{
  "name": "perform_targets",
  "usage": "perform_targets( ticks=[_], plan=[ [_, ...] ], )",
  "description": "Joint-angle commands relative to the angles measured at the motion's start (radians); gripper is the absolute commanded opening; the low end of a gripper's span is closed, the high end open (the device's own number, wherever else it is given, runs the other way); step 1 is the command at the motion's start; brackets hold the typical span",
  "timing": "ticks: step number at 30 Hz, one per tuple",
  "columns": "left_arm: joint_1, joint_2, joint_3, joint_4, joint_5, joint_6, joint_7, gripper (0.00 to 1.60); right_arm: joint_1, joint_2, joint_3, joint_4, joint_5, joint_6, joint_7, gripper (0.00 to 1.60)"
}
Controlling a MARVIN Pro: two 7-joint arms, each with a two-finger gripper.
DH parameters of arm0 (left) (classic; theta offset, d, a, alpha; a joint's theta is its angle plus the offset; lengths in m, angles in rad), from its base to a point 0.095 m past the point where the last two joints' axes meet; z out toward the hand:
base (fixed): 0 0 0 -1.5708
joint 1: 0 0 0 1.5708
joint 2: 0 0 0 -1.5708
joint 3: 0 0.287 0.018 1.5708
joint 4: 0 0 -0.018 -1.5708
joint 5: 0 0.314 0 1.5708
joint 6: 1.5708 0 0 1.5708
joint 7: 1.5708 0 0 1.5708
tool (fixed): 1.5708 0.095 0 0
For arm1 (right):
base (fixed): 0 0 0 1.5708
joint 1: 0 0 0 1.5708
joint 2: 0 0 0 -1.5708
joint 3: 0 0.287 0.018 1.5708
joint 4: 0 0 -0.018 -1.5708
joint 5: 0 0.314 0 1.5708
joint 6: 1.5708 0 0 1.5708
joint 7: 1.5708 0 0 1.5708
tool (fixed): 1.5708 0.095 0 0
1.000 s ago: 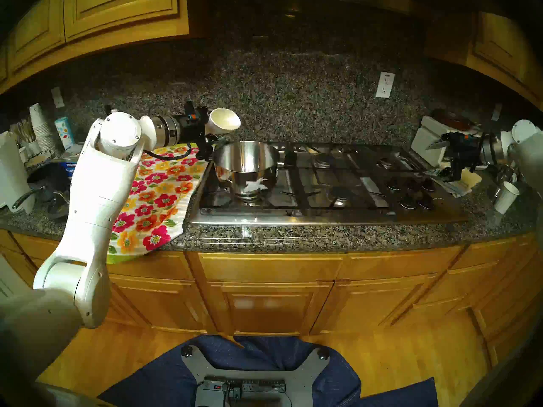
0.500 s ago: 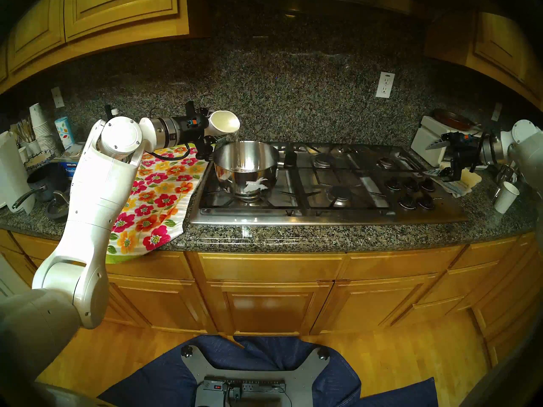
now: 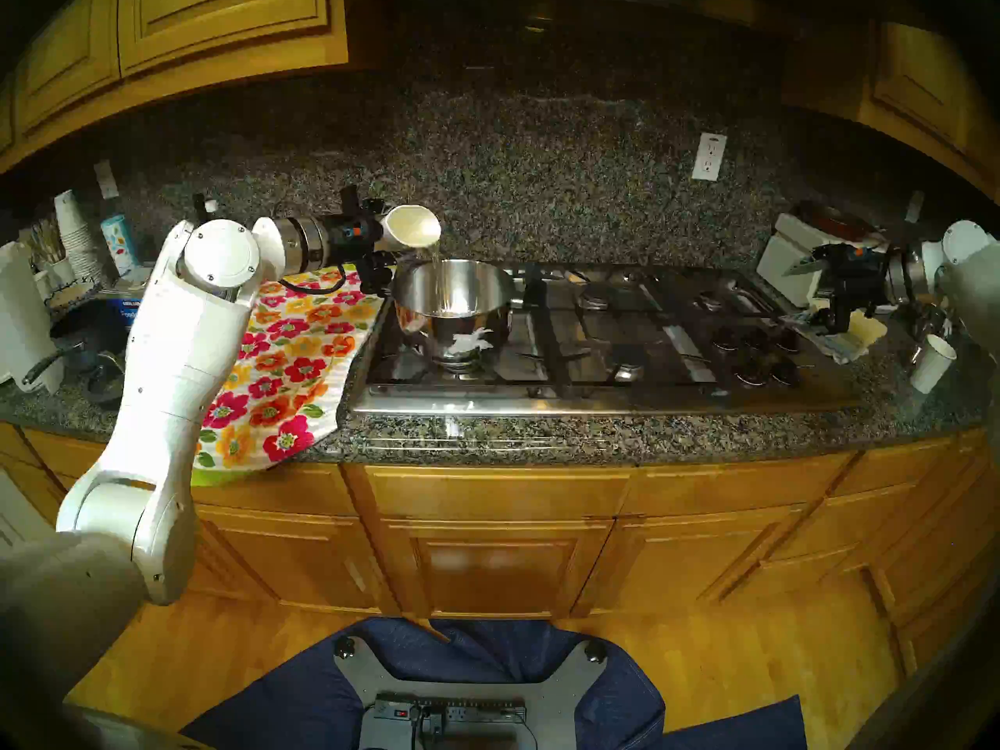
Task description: Pick up the water cup, pour water into the pot, turn on the stove
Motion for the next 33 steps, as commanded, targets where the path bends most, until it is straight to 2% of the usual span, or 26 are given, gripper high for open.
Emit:
perform_targets(
  ticks=[1,18,25,33],
  plan=[
    [-0.050,0.001,-0.006,-0.026,0.008,-0.062,0.046,0.75,0.031,0.002,0.013,-0.001,0.007,-0.001,0.008,1.60],
    [-0.045,0.017,-0.001,-0.022,0.076,-0.175,0.073,0.74,0.031,0.003,0.013,-0.002,0.007,-0.001,0.009,1.60],
    [-0.045,0.019,0.000,-0.029,0.095,-0.199,0.067,0.76,0.031,0.003,0.013,-0.002,0.007,-0.001,0.009,1.60],
    [-0.041,0.023,0.004,-0.046,0.123,-0.225,0.071,0.70,0.031,0.003,0.013,-0.002,0.007,-0.001,0.009,1.60]
  ],
)
